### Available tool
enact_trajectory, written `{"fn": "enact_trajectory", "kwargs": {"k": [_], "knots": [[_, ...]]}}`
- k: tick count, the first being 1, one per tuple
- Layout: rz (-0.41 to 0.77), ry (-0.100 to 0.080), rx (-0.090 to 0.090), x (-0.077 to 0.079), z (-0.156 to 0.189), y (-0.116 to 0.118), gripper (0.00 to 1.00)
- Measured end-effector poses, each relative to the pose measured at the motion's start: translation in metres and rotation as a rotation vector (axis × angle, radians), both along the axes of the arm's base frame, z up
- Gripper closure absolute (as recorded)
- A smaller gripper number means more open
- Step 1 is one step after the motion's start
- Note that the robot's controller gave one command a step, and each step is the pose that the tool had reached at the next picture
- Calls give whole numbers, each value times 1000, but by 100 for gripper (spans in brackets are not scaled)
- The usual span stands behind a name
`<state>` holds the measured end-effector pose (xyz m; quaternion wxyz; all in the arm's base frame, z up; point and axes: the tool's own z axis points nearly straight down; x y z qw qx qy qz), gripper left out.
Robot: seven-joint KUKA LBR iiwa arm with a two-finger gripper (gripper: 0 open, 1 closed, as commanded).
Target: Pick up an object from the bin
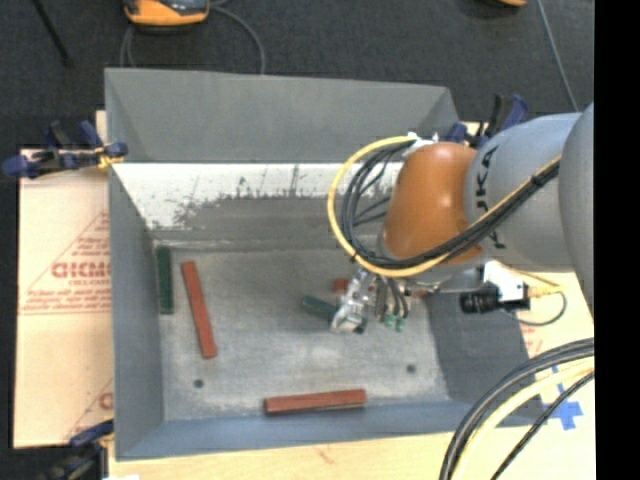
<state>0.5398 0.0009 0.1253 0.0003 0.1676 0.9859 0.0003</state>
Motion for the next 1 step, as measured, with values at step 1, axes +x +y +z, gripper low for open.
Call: {"fn": "enact_trajectory", "kwargs": {"k": [1], "knots": [[1,-3,0,1,9,0,100]]}}
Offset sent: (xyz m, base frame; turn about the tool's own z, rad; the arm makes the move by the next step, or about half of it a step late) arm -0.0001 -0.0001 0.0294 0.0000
